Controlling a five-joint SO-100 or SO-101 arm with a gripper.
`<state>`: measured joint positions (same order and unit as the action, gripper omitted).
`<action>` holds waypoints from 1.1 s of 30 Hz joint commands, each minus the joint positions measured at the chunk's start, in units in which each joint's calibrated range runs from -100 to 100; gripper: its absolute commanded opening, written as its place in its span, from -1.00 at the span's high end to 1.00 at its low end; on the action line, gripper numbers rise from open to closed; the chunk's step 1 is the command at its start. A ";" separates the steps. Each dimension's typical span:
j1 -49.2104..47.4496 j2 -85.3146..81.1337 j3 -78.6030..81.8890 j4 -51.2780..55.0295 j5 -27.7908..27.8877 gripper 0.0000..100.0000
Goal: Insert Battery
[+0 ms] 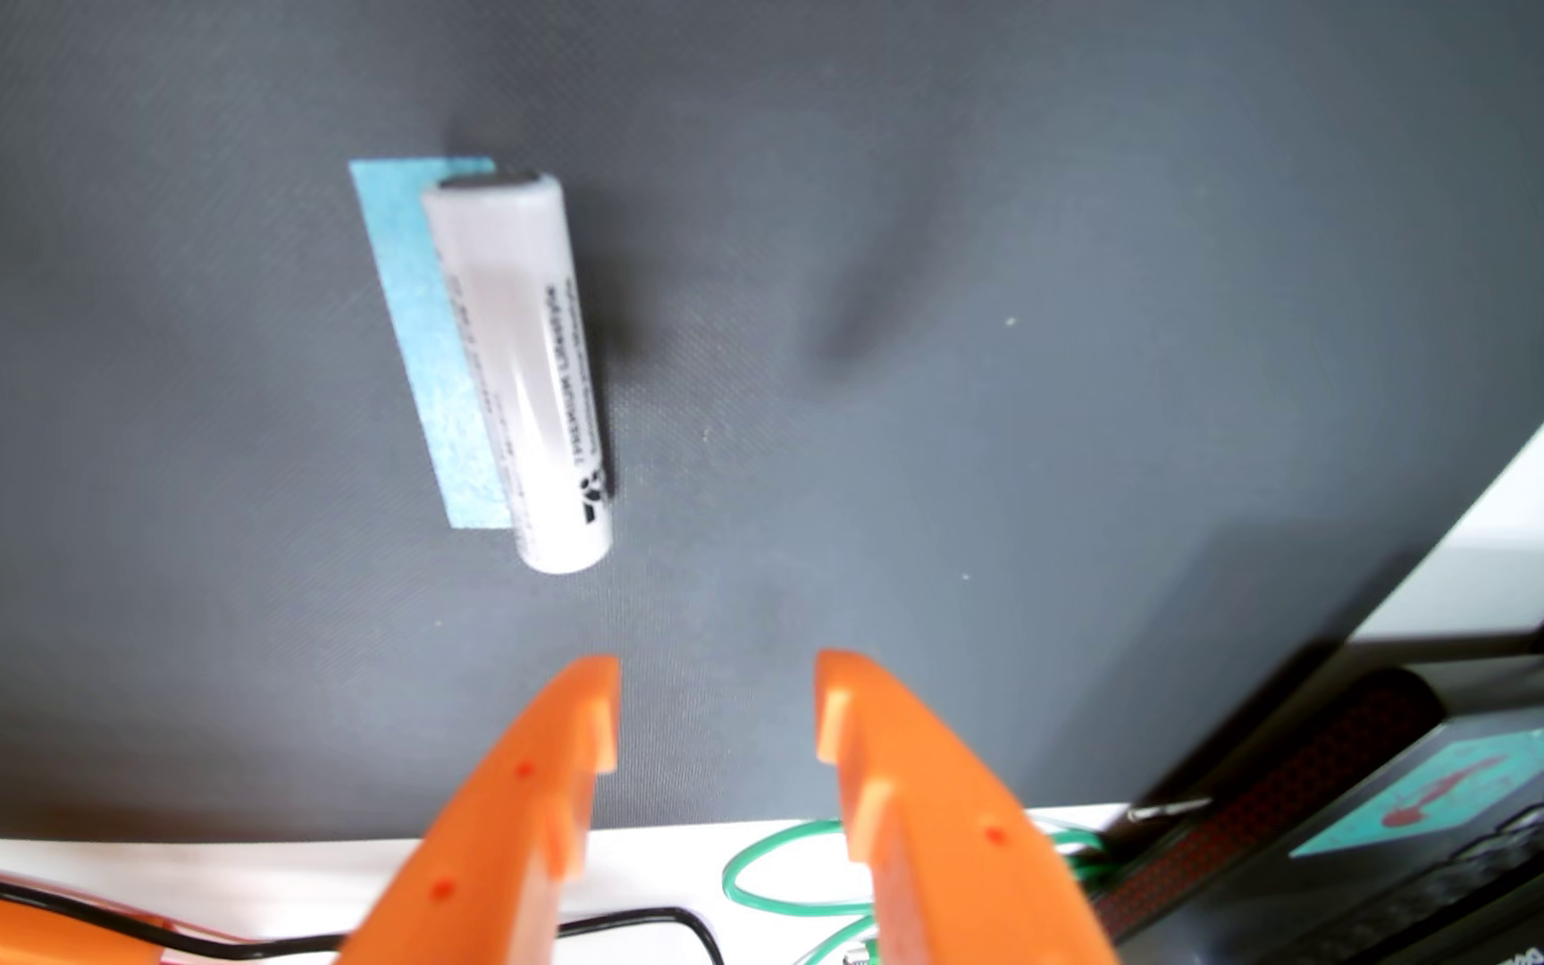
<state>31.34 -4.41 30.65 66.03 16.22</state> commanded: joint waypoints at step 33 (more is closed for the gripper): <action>-0.17 0.03 6.76 0.36 2.01 0.73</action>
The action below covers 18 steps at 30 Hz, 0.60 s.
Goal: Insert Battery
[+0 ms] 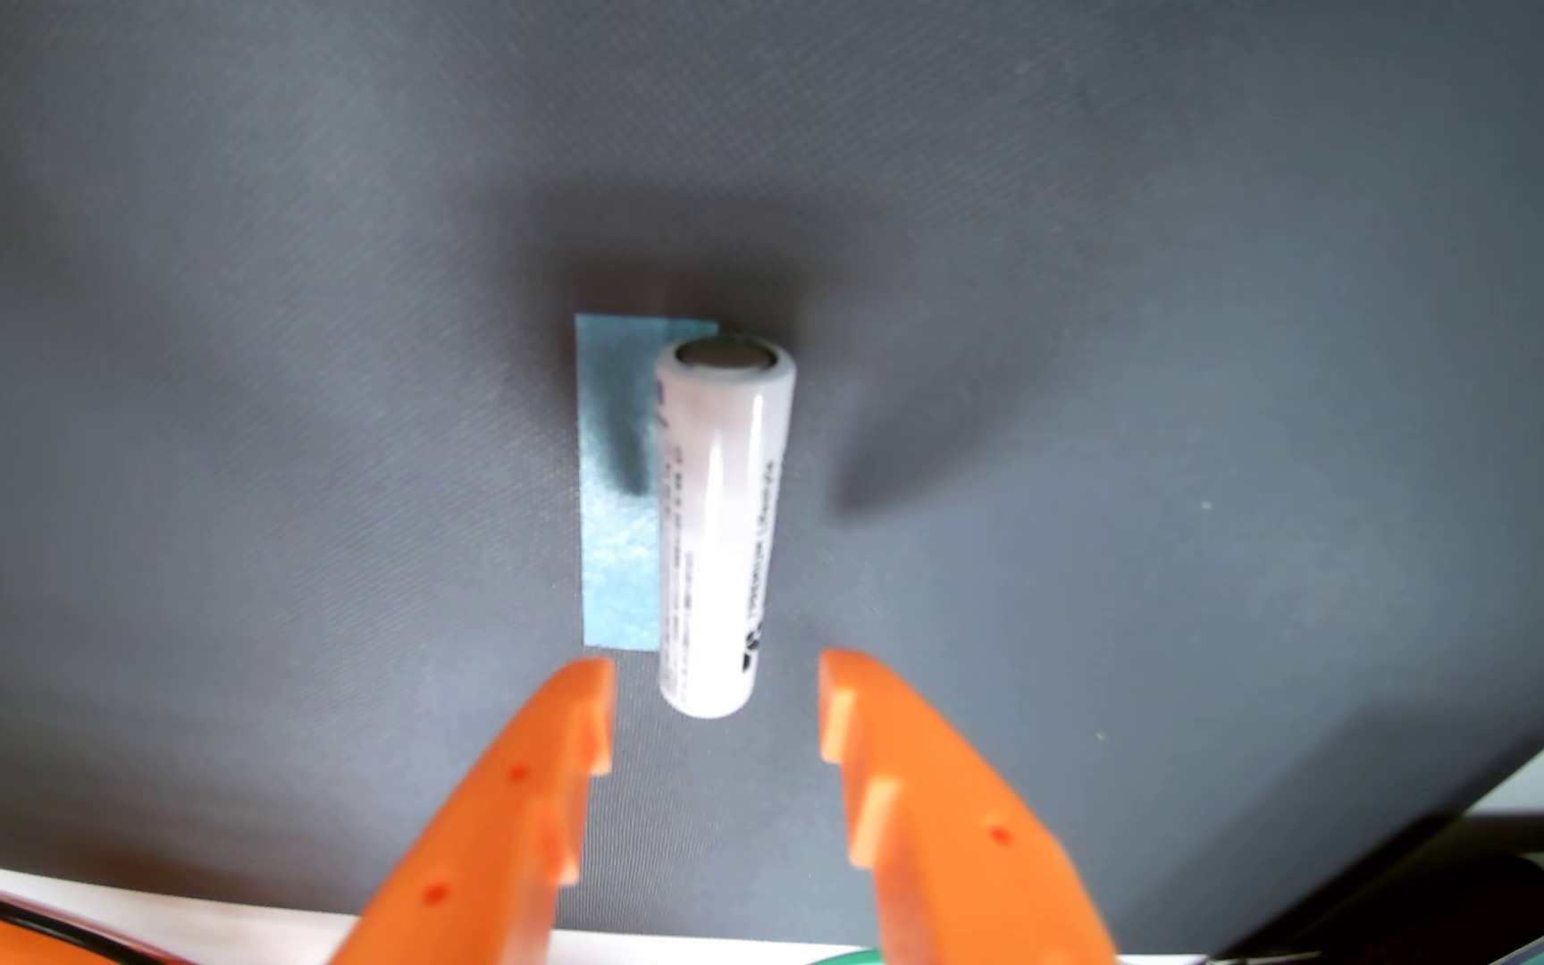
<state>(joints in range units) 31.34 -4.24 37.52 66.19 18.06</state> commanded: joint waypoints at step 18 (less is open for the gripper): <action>-0.17 9.04 -3.62 -0.57 0.27 0.74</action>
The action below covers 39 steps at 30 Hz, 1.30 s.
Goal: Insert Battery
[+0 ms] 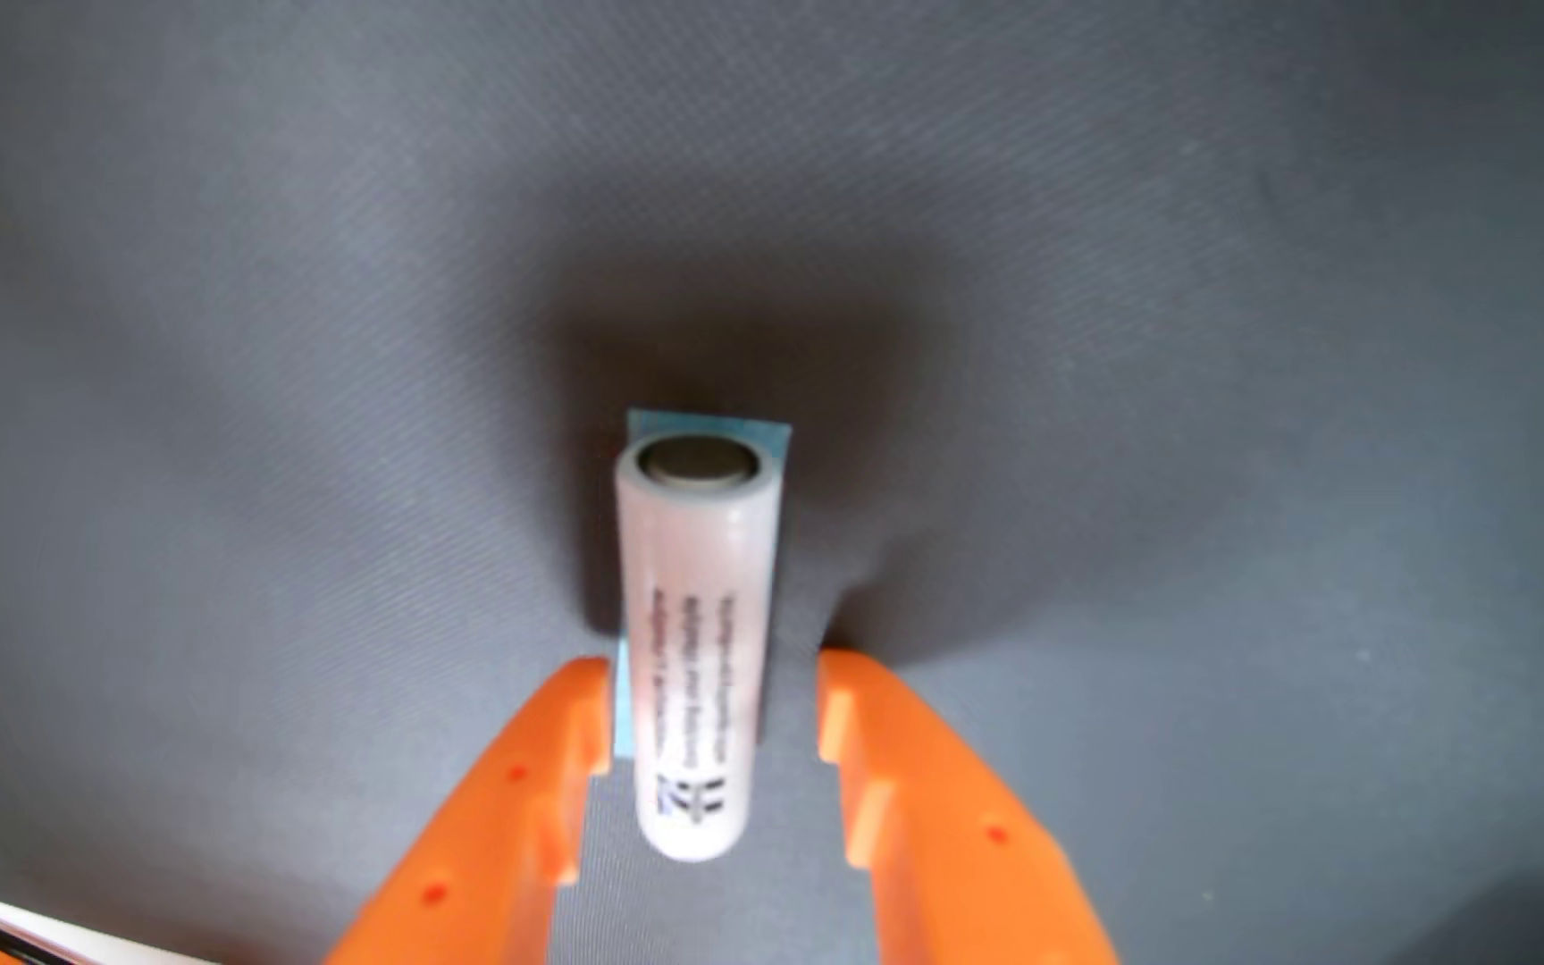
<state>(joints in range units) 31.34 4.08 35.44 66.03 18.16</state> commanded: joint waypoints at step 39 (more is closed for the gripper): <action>-7.49 -12.20 -8.47 8.40 -5.65 0.97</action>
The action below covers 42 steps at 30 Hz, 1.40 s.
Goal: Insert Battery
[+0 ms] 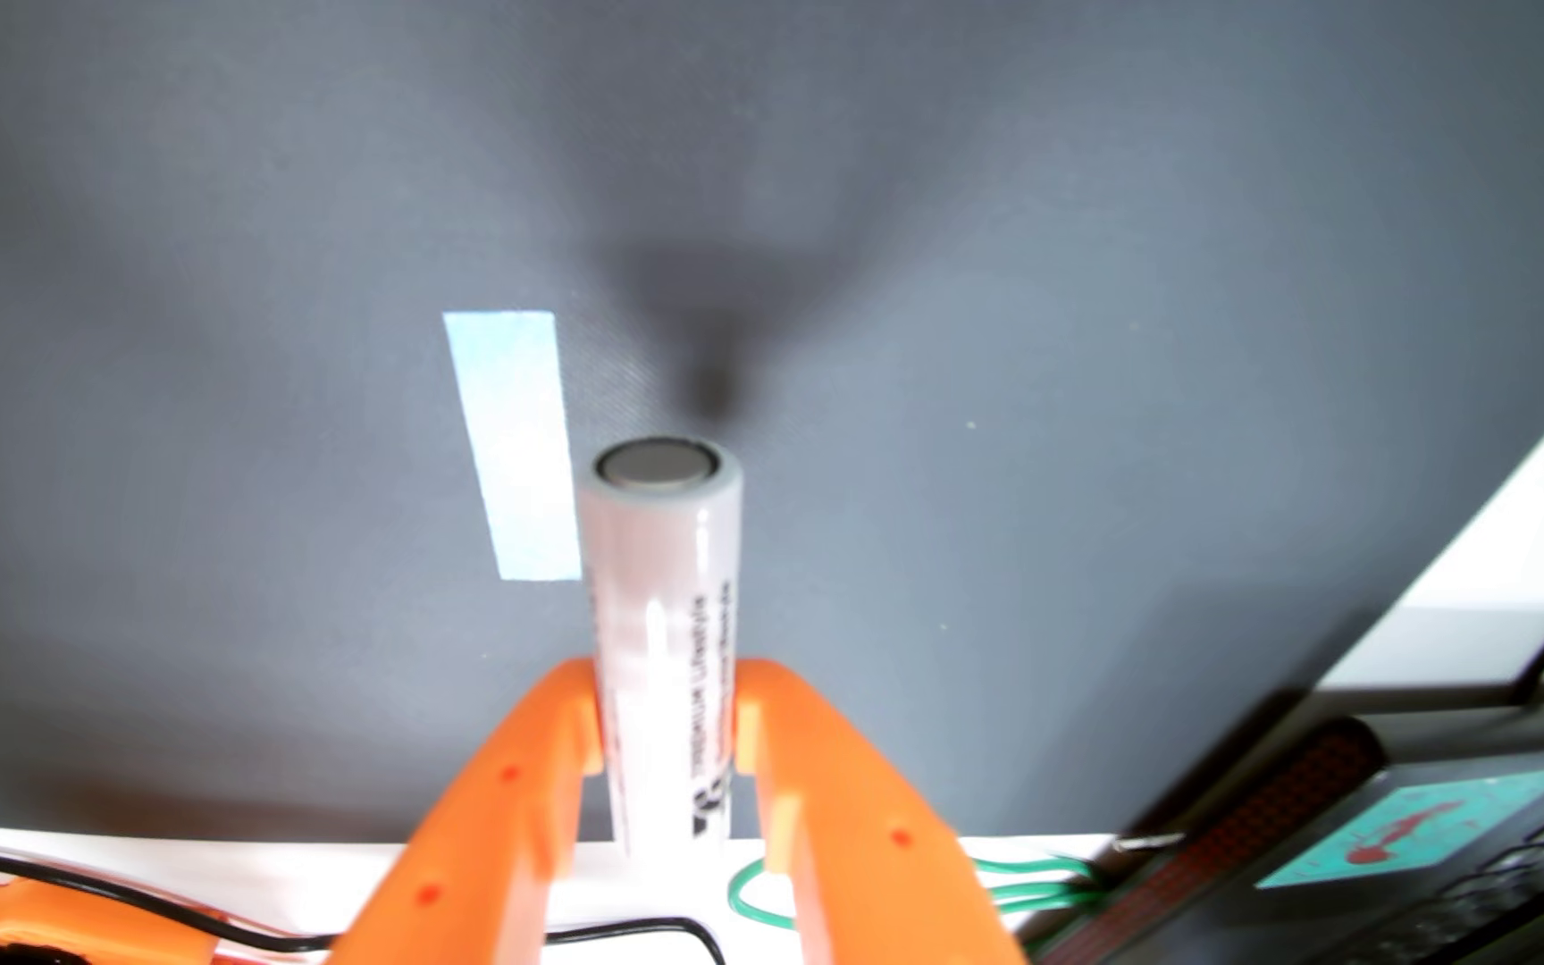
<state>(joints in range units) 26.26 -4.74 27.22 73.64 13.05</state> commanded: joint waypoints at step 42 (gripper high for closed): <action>-31.69 -12.22 13.26 -7.59 -21.81 0.97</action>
<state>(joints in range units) -3.73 -15.64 40.60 65.94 -8.25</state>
